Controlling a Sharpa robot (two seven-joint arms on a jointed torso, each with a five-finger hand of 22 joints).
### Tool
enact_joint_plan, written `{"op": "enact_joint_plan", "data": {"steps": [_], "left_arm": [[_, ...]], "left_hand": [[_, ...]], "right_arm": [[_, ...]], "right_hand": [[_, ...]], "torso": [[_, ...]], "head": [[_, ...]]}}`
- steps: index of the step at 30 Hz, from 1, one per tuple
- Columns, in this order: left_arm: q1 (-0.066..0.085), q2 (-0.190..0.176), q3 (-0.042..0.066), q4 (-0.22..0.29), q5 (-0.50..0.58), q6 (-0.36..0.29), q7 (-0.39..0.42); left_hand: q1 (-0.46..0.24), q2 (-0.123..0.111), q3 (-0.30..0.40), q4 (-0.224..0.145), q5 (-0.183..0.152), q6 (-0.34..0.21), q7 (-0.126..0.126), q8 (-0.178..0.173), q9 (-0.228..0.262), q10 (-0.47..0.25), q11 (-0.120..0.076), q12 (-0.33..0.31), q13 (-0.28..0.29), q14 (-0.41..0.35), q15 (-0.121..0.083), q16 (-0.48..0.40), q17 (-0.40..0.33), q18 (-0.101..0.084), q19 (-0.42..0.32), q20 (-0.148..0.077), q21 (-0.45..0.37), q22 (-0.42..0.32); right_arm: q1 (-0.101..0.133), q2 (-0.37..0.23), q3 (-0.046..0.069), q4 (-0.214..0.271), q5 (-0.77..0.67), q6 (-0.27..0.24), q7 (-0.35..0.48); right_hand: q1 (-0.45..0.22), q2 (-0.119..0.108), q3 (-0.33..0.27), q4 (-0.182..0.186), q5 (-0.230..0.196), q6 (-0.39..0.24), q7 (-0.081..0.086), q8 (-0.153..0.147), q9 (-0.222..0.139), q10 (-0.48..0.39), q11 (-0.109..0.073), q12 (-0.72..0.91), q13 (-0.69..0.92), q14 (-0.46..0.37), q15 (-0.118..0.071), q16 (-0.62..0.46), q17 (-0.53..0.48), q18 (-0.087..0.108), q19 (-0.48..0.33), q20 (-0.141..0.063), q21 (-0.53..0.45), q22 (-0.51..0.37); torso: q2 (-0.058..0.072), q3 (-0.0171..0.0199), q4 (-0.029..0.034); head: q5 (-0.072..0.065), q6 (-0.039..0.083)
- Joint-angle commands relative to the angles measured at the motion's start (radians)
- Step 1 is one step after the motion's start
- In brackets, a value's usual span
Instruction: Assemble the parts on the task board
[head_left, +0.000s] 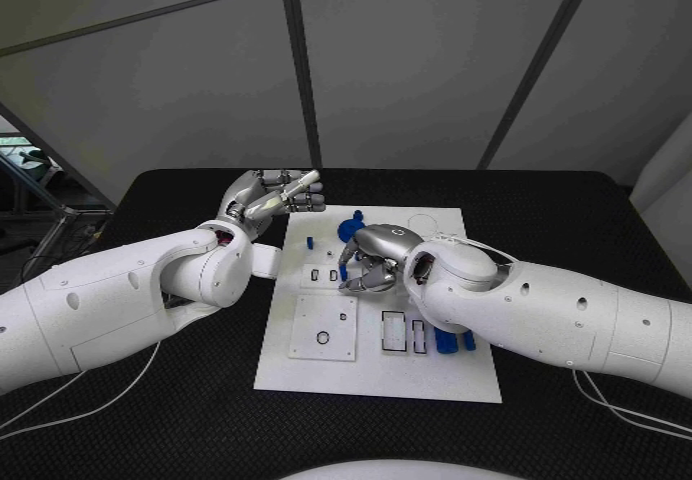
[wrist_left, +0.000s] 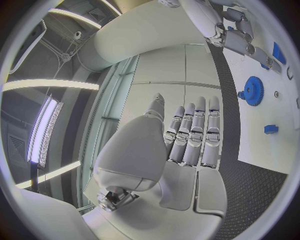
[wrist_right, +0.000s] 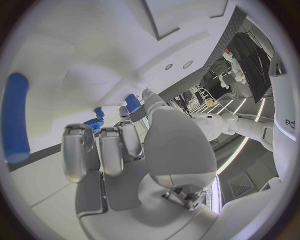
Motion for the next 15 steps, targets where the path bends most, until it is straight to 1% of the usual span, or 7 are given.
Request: {"op": "enact_joint_plan", "data": {"steps": [1,4,7,9,13,14,15], "left_arm": [[0.002,0.000,0.001,-0.005,-0.025,0.008,-0.019],[0.002,-0.001,0.001,-0.010,-0.045,0.007,-0.035],[0.002,-0.002,0.001,-0.016,-0.066,0.007,-0.048],[0.002,-0.002,0.001,-0.022,-0.086,0.007,-0.059],[0.001,-0.004,0.001,-0.032,-0.127,0.010,-0.089],[0.001,-0.005,0.001,-0.034,-0.139,0.012,-0.101],[0.002,-0.008,0.001,-0.036,-0.164,0.021,-0.127]], "left_hand": [[0.002,0.007,-0.002,-0.008,-0.004,0.004,0.002,-0.003,-0.001,0.006,0.003,-0.003,0.000,0.008,-0.001,-0.004,0.002,0.007,0.009,0.002,-0.004,-0.002],[-0.004,0.006,-0.007,-0.008,-0.005,0.012,-0.004,-0.002,0.000,0.016,-0.001,-0.001,0.001,0.017,-0.004,-0.004,0.006,0.007,0.017,0.000,-0.003,-0.002],[-0.010,0.009,-0.014,-0.011,-0.005,0.030,-0.014,-0.001,0.001,0.058,-0.015,0.012,0.008,0.062,-0.020,0.012,0.022,0.008,0.051,-0.013,0.011,0.002],[-0.011,0.011,-0.017,-0.012,-0.005,0.042,-0.021,0.001,0.002,0.094,-0.027,0.022,0.015,0.102,-0.034,0.031,0.038,0.009,0.083,-0.026,0.027,0.007],[-0.012,0.012,-0.024,-0.010,-0.006,0.068,-0.032,0.006,0.003,0.156,-0.048,0.040,0.030,0.190,-0.062,0.079,0.077,0.009,0.148,-0.053,0.062,0.022],[-0.017,0.013,-0.028,-0.005,-0.006,0.076,-0.038,0.009,0.004,0.180,-0.057,0.050,0.037,0.233,-0.074,0.109,0.098,0.009,0.180,-0.066,0.081,0.032],[-0.036,0.013,-0.037,0.010,-0.004,0.082,-0.048,0.011,0.004,0.211,-0.069,0.066,0.049,0.293,-0.091,0.160,0.132,0.008,0.226,-0.083,0.113,0.047]], "right_arm": [[-0.001,-0.020,0.000,0.033,-0.001,-0.166,0.042],[-0.001,-0.044,0.001,0.060,0.006,-0.237,0.066],[-0.002,-0.072,0.001,0.086,0.021,-0.286,0.095],[-0.002,-0.096,0.001,0.108,0.039,-0.308,0.126],[-0.001,-0.152,0.003,0.156,0.085,-0.321,0.198],[0.000,-0.170,0.007,0.169,0.103,-0.316,0.217],[0.003,-0.199,0.019,0.187,0.144,-0.300,0.246]], "right_hand": [[-0.003,-0.006,-0.022,0.010,-0.011,-0.013,0.002,-0.003,0.000,-0.004,0.007,-0.007,0.046,0.077,0.009,-0.002,0.135,-0.007,0.004,0.010,-0.007,0.141],[0.005,-0.006,-0.038,0.019,-0.022,-0.022,0.004,-0.003,0.001,-0.006,0.009,-0.009,0.045,0.077,0.010,-0.002,0.134,-0.007,0.003,0.011,-0.008,0.140],[0.031,-0.009,-0.061,0.038,-0.022,-0.060,0.007,-0.005,-0.003,-0.006,0.011,-0.010,0.043,0.077,0.013,-0.002,0.136,-0.007,0.002,0.014,-0.009,0.140],[0.041,-0.006,-0.064,0.041,-0.021,-0.065,0.008,-0.005,-0.003,-0.007,0.012,-0.010,0.043,0.078,0.013,-0.001,0.137,-0.007,0.002,0.014,-0.009,0.140],[0.076,0.010,-0.059,0.039,-0.006,-0.082,0.007,-0.006,-0.004,-0.011,0.011,-0.015,0.039,0.076,0.013,-0.004,0.133,-0.004,-0.006,0.015,-0.015,0.131],[0.083,0.015,-0.058,0.038,-0.002,-0.083,0.006,-0.005,-0.004,-0.012,0.011,-0.016,0.038,0.076,0.013,-0.005,0.131,-0.004,-0.008,0.015,-0.016,0.129],[0.096,0.026,-0.054,0.034,0.010,-0.074,0.004,0.002,-0.002,-0.015,0.009,-0.020,0.034,0.073,0.011,-0.010,0.121,-0.001,-0.015,0.014,-0.021,0.120]], "torso": [[-0.002,0.0014,0.0002],[-0.002,0.0010,-0.0022],[-0.003,0.0004,-0.0024],[-0.004,0.0007,-0.0025],[-0.011,0.0022,-0.0045],[-0.013,0.0026,-0.0047],[-0.016,0.0028,-0.0046]], "head": [[0.001,0.000],[0.000,0.000],[0.000,0.004],[0.000,0.006],[0.001,0.011],[0.002,0.012],[0.003,0.012]]}}
